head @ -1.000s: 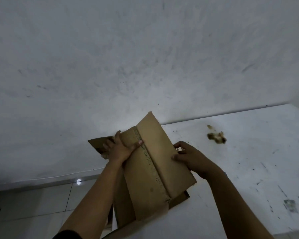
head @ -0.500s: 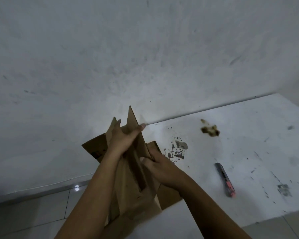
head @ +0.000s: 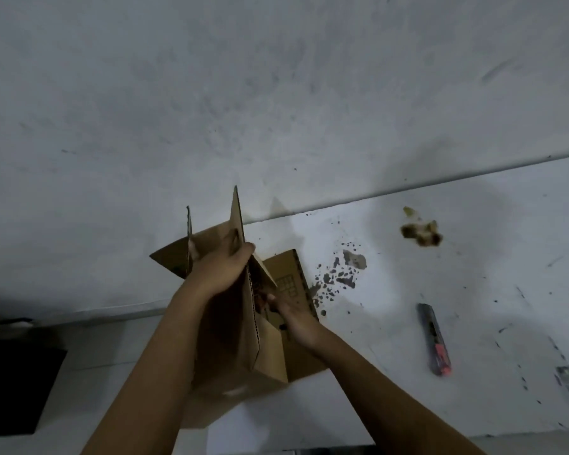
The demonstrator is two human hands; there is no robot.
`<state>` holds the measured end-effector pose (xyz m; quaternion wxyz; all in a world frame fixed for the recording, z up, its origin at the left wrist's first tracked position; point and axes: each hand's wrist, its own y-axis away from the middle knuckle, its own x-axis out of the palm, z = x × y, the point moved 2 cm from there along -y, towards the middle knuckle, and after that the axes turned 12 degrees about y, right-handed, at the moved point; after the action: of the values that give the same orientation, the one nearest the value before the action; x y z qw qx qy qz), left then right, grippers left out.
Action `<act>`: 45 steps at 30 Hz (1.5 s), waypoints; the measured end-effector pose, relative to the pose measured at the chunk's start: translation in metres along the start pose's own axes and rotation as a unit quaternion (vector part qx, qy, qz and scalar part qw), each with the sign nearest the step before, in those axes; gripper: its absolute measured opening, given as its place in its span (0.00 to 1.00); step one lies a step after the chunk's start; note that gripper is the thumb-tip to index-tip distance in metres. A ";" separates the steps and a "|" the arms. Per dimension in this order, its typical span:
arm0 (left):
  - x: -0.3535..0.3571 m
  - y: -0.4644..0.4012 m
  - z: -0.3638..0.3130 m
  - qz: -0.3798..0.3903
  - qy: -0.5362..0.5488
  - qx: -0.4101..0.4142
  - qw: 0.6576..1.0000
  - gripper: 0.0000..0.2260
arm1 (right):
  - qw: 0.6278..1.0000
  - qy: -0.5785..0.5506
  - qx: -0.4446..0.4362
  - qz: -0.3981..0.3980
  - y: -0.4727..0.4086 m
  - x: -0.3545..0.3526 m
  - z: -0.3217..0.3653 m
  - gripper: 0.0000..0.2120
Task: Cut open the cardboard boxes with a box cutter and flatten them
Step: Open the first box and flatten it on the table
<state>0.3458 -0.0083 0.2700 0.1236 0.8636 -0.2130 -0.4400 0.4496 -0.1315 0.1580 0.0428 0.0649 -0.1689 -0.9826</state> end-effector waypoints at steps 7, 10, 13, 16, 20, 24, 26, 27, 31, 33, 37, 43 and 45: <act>0.014 0.027 -0.016 -0.058 0.013 0.075 0.995 0.29 | 0.993 0.084 -0.033 0.082 -0.016 0.004 -0.023 0.25; 0.005 0.031 -0.015 -0.110 -0.046 0.120 0.986 0.30 | 0.990 0.105 -0.040 0.083 -0.018 -0.005 -0.028 0.23; -0.003 0.025 -0.003 -0.129 -0.118 0.097 0.980 0.18 | 0.993 0.096 -0.017 0.061 -0.012 -0.020 -0.038 0.17; -0.005 0.031 -0.001 -0.090 -0.019 0.071 0.993 0.14 | 0.996 0.073 -0.021 0.050 0.004 -0.032 -0.048 0.14; 0.003 0.042 -0.004 0.018 0.071 0.042 0.996 0.31 | 0.998 0.035 0.013 0.050 0.026 -0.041 -0.067 0.19; 0.009 0.046 0.001 0.030 0.171 0.039 0.984 0.36 | 0.982 0.080 0.052 0.164 0.038 -0.039 -0.086 0.30; 0.010 0.046 0.006 0.023 0.205 0.049 0.977 0.35 | 0.956 0.119 0.058 0.263 0.042 -0.031 -0.084 0.23; 0.010 0.046 0.009 0.022 0.220 0.052 0.974 0.35 | 0.939 0.143 0.058 0.307 0.042 -0.026 -0.083 0.21; 0.007 0.046 0.020 0.018 0.271 0.067 0.960 0.35 | 0.927 0.180 0.022 0.329 0.019 -0.012 -0.062 0.18; 0.005 0.045 0.024 0.018 0.277 0.076 0.958 0.35 | 0.948 0.174 0.001 0.268 -0.006 -0.006 -0.043 0.19; 0.003 0.047 0.026 0.007 0.292 0.081 0.953 0.35 | 0.975 0.127 -0.037 0.177 -0.053 0.000 0.017 0.21; 0.001 0.049 0.027 0.017 0.315 0.089 0.945 0.35 | 0.999 -0.022 0.031 0.005 -0.120 -0.011 0.027 0.39; 0.000 0.048 0.026 0.036 0.307 0.091 0.947 0.38 | 0.998 -0.054 0.016 -0.006 -0.128 -0.015 0.037 0.40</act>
<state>0.3122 -0.0512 0.2738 0.1192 0.9562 -0.2347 -0.1278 0.4508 0.0025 0.1513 0.0271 0.0138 -0.1867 -0.9819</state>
